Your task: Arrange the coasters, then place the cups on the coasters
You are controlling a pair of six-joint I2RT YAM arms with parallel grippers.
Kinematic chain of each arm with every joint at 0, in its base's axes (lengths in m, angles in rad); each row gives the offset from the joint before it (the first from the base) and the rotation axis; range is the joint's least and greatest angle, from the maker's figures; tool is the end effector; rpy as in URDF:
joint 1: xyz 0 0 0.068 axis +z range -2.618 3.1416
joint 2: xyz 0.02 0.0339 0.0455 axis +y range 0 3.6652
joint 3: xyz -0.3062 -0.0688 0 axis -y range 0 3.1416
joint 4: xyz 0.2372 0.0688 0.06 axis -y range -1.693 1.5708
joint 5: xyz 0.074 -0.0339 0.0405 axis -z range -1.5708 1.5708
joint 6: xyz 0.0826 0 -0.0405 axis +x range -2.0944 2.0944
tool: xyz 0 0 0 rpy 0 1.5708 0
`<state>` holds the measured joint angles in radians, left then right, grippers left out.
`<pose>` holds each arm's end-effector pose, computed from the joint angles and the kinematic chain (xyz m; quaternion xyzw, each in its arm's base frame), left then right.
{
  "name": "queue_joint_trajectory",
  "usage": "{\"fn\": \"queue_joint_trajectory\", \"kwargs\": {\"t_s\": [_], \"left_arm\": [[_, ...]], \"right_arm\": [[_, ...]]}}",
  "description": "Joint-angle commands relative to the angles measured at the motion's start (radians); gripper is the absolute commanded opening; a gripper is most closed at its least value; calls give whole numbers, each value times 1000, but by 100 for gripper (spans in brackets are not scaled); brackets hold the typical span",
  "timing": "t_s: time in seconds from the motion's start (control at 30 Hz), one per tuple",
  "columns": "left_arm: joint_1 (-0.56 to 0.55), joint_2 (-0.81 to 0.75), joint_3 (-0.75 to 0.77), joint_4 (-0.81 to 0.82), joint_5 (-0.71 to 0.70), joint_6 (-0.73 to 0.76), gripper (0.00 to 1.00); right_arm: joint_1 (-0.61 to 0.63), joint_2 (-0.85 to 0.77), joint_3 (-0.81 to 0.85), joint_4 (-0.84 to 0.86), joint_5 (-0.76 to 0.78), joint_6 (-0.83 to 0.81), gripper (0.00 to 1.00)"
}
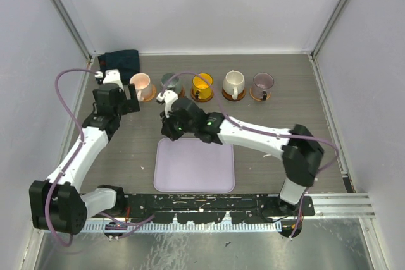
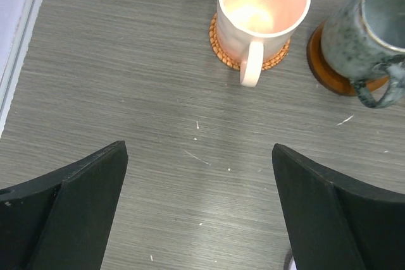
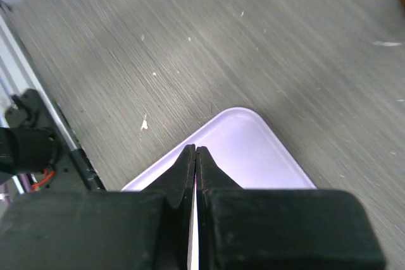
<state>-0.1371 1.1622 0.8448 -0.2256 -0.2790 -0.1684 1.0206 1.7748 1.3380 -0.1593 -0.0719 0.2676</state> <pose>0.2743 -0.0149 0.2982 -0.0818 0.8612 0.0456 0.4996 0.2311 0.3882 0.2796 -0.3403 0.8150 0.3064 0.3551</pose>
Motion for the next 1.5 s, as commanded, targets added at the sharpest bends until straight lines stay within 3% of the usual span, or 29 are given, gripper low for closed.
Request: {"fn": "queue_joint_trajectory", "kwargs": {"t_s": [0.0,0.3,0.47,0.53,0.6,0.77,0.93,1.47], "left_arm": [[6,-83,27,12,13,-45,98],[5,-181,56,-58,4,-189,98],[5,-223,101,-108,22,-166,98],[5,-245,104,-105,33,-158,98],[5,-268,102,-103,15,-162,98],[5,-355,79,-99,-106,-180,98],[5,-429,40,-79,-134,-175,98],[5,-484,9,-99,-208,-177,98]], "right_arm": [[-27,-220,-84,26,159,1,3],[-347,-558,-361,10,268,67,9],[-511,-741,-448,-22,407,85,34],[-560,-807,-481,-33,482,102,53],[-593,-872,-503,-42,558,111,66],[-607,-1010,-541,-54,784,92,85],[-608,-1096,-555,-63,942,94,100],[-607,-1152,-586,-71,1060,116,100]]}}
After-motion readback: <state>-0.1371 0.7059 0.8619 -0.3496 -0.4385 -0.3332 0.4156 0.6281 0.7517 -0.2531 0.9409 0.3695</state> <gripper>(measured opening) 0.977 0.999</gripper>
